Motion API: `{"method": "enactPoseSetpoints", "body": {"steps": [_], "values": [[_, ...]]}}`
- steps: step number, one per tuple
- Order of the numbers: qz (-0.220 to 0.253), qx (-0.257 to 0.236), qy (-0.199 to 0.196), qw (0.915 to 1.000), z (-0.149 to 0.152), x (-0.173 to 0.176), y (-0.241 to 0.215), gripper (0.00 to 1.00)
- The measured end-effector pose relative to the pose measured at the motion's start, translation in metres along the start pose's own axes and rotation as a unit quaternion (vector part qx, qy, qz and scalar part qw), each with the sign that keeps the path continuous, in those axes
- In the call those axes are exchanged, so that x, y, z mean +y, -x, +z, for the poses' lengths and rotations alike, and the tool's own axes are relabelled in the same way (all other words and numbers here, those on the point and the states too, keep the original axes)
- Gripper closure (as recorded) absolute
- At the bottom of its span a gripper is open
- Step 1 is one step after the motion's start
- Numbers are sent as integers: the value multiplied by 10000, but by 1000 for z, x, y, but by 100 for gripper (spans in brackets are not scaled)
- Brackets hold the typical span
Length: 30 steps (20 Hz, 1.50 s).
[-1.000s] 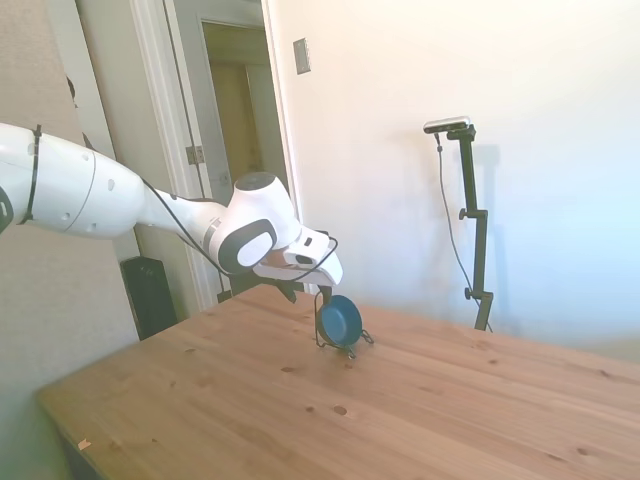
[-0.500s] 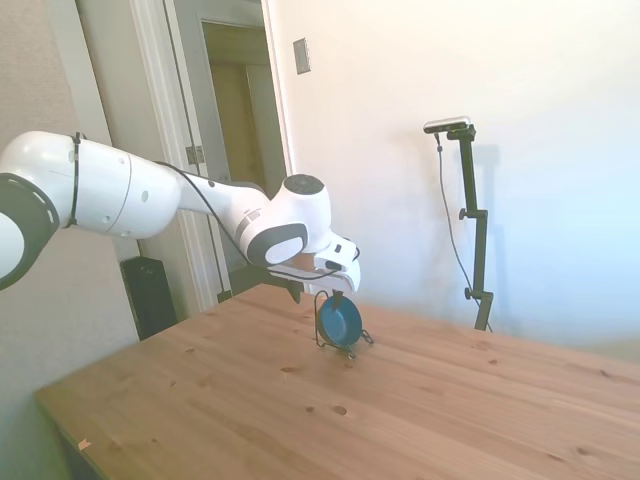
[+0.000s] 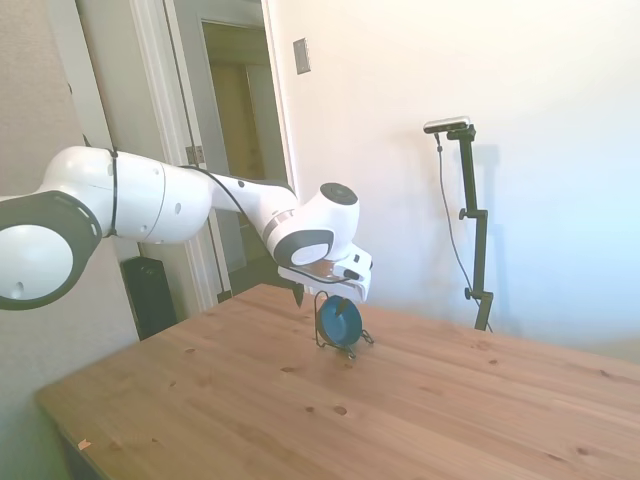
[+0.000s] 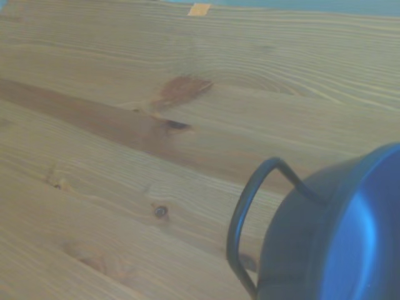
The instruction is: Unload the bowl
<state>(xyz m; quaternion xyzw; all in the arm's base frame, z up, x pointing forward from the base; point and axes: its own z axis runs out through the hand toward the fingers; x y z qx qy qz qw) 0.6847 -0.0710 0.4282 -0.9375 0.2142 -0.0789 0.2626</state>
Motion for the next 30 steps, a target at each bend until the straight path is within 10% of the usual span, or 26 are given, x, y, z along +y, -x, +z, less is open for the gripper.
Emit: {"method": "enactPoseSetpoints", "body": {"steps": [30], "values": [[60,-1055,-254,9941,13,14,-36,100]]}}
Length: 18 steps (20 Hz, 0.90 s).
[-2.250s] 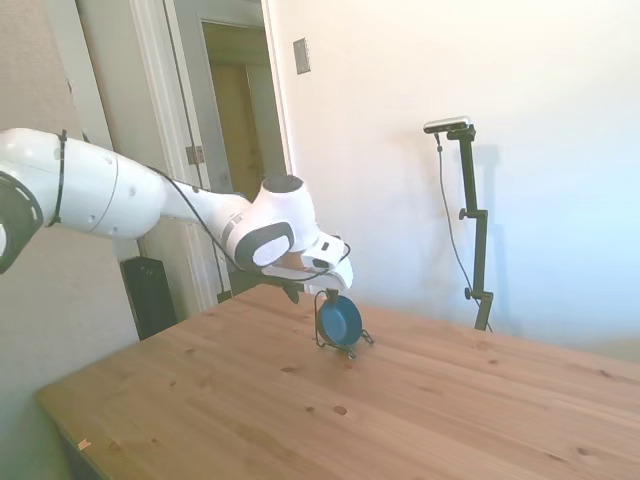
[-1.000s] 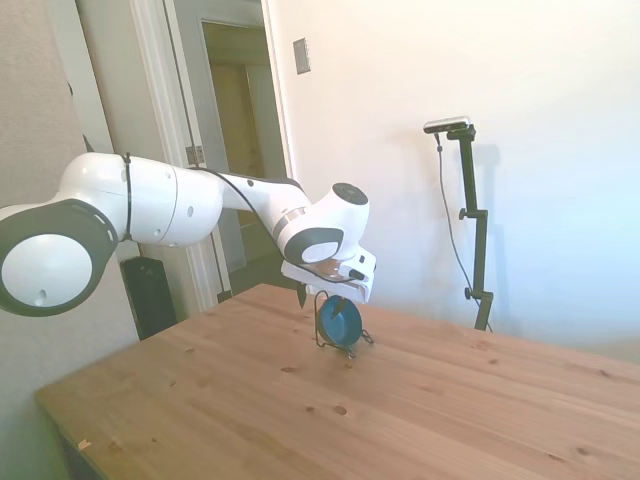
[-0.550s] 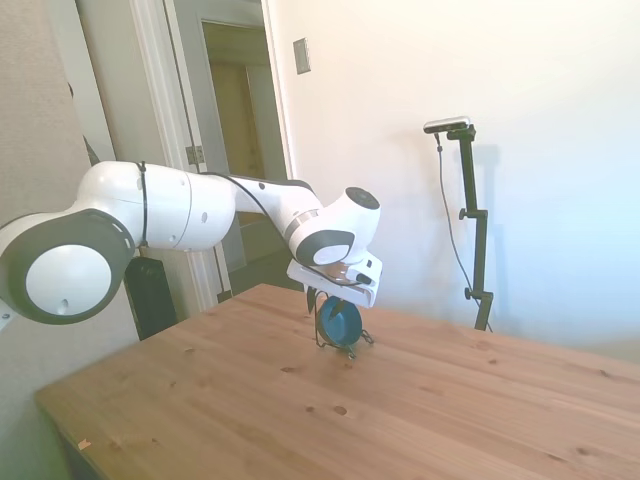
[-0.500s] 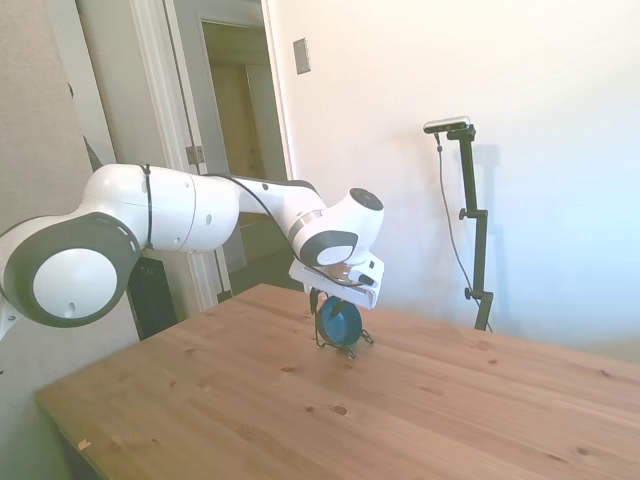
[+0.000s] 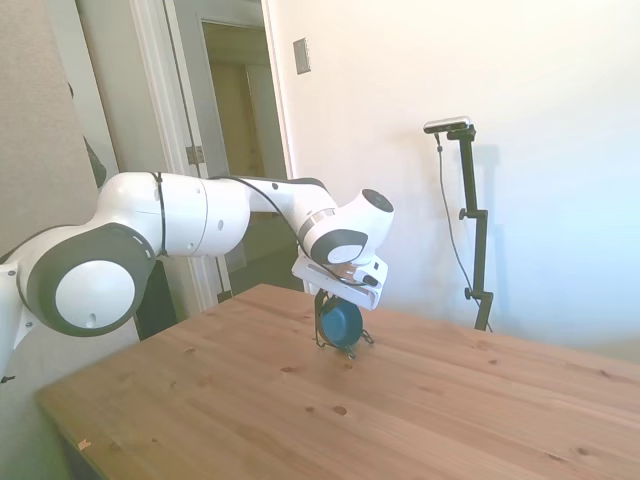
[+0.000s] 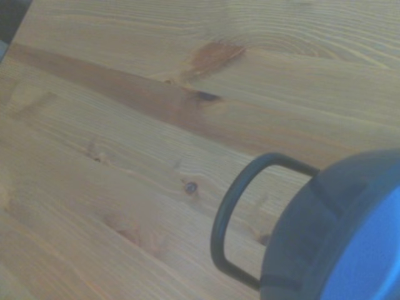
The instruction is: Unload the bowl
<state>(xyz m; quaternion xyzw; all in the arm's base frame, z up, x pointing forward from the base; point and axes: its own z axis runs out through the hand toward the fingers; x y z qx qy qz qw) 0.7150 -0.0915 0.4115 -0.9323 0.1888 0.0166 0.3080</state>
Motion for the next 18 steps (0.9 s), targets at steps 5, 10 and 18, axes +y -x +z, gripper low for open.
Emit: {"method": "enactPoseSetpoints", "body": {"steps": [5,10,18], "values": [[35,-297,-208,9993,-6,2,-4,100],[44,-445,-359,9984,-11,3,-10,100],[77,-454,-523,9976,-24,12,-15,100]]}}
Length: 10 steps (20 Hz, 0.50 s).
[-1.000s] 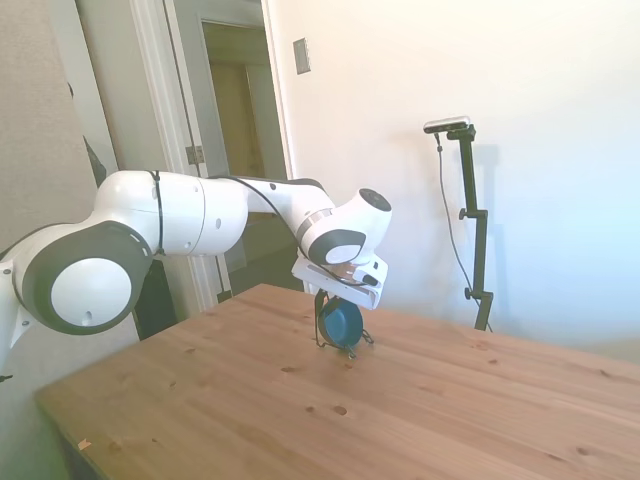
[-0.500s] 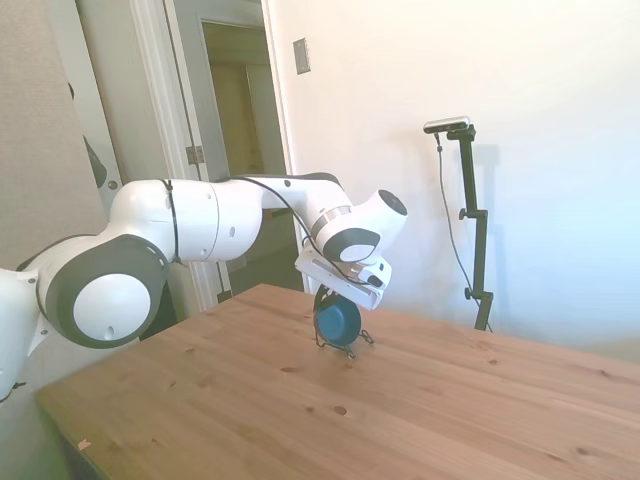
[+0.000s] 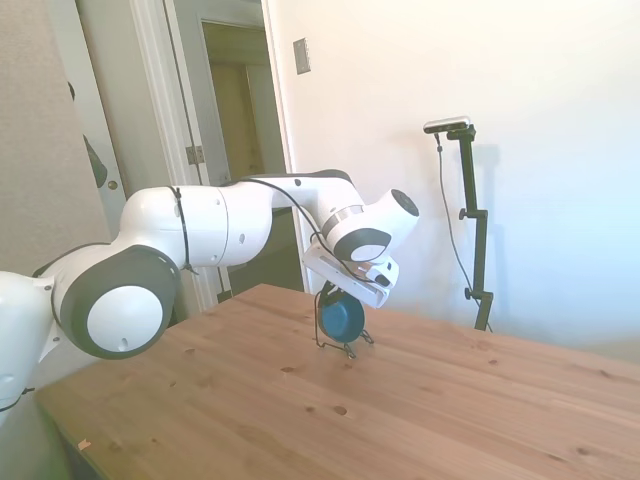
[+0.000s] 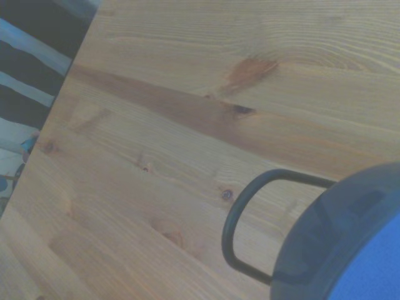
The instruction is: Unload the bowl
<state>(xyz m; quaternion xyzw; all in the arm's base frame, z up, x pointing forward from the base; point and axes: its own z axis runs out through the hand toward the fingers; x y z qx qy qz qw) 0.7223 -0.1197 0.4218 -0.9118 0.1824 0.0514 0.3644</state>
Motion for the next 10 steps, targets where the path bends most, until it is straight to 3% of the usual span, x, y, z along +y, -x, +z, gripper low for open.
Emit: {"method": "enactPoseSetpoints", "body": {"steps": [4,10], "values": [[-101,144,-43,9998,-26,-2,12,100],[-264,531,49,9982,-60,-26,67,100]]}}
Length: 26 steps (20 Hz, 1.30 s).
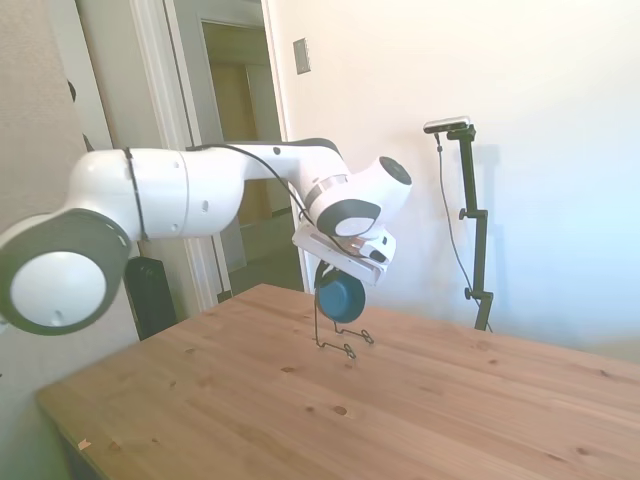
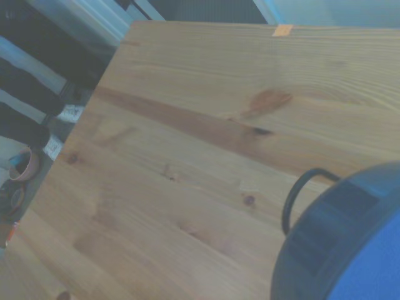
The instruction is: Unload the bowl
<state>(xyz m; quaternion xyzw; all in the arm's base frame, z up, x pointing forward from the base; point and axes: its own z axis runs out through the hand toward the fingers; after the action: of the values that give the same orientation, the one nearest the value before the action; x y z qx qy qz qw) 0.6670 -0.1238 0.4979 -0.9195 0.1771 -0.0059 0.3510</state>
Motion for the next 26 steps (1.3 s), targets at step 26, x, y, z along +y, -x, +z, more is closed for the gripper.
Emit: {"method": "enactPoseSetpoints", "body": {"steps": [26], "values": [[-454,-125,2681,9622,111,52,184,100]]}}
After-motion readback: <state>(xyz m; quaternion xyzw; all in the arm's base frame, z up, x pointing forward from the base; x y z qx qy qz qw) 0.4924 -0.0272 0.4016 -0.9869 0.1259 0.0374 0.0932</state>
